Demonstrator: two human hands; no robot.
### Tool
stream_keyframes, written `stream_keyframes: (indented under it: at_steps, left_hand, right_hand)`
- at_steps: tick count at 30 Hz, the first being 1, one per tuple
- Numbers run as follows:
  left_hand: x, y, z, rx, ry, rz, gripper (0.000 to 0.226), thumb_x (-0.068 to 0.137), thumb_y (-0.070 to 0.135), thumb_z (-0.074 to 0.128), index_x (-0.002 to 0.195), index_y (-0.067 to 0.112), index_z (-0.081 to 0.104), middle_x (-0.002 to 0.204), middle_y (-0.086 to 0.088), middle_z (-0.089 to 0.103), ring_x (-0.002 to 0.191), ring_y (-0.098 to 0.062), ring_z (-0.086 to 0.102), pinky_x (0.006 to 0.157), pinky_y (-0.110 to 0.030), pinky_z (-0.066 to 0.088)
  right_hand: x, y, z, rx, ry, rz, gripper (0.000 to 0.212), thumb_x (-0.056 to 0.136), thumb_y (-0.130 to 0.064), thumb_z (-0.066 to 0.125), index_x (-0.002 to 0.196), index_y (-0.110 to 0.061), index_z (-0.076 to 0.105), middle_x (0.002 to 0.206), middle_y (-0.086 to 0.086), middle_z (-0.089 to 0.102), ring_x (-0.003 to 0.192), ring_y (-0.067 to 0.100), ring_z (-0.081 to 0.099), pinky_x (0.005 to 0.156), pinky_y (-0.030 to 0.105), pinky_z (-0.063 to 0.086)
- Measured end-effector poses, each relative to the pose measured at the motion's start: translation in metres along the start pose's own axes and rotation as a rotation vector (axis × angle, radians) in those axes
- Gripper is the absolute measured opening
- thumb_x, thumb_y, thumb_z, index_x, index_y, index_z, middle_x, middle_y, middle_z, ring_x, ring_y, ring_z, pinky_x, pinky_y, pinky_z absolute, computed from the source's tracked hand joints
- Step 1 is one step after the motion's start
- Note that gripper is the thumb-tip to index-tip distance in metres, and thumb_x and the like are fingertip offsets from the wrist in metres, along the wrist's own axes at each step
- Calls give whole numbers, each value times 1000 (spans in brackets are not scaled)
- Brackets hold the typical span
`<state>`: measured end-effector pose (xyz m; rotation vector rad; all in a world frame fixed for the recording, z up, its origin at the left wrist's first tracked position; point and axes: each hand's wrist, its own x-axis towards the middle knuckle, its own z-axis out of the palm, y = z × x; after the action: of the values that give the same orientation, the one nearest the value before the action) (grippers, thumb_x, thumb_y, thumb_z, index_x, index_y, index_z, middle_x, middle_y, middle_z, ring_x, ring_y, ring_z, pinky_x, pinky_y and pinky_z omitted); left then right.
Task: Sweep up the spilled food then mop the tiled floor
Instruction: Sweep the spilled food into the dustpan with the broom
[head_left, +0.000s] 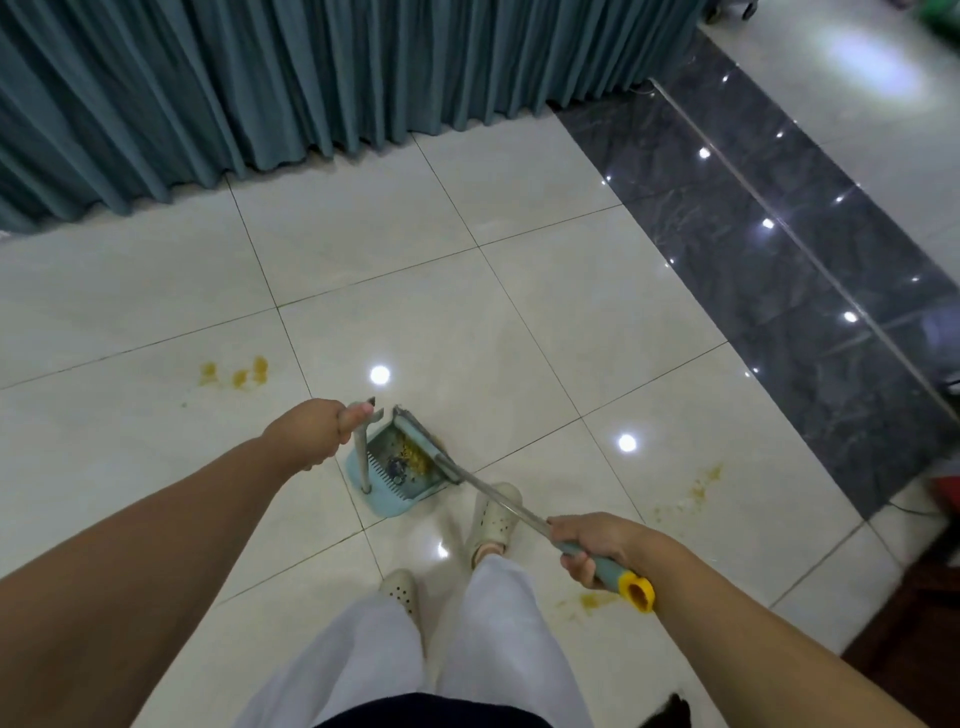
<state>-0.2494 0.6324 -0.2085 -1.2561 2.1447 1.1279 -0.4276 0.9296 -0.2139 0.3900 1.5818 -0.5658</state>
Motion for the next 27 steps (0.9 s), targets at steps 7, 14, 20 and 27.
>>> stream_keyframes:
  at_steps: [7,14,20,27]
  left_hand:
    - [-16,-13,5,84,63,21,51,98,48,31,72,9,51,63,-6,49,54,-17,44,50,-25,36]
    - [-22,-27,9,186,99,-29,50,99,46,31,70,9,49,61,-3,46,54,-15,42,51,-26,34]
    - [-17,-25,17,208,134,-25,50,99,46,30,70,9,49,69,-8,51,66,-23,49,65,-30,39]
    - [-28,-11,23,221,118,-64,42,102,41,28,66,20,39,62,-2,42,54,-14,39,51,-24,34]
  right_hand:
    - [-2,-6,-17,135,50,-39,29,98,-11,45,126,-14,50,58,6,41,30,7,33,29,10,31]
    - [28,-35,-22,100,113,-40,15,99,-16,44,93,-3,43,64,12,42,23,10,34,28,11,33]
    - [40,-22,9,-9,23,56,16,98,-15,42,87,-3,44,64,11,43,23,10,37,29,12,34]
    - [11,-10,-3,-24,-70,72,11,95,-15,47,86,-9,45,46,5,43,27,7,33,28,11,31]
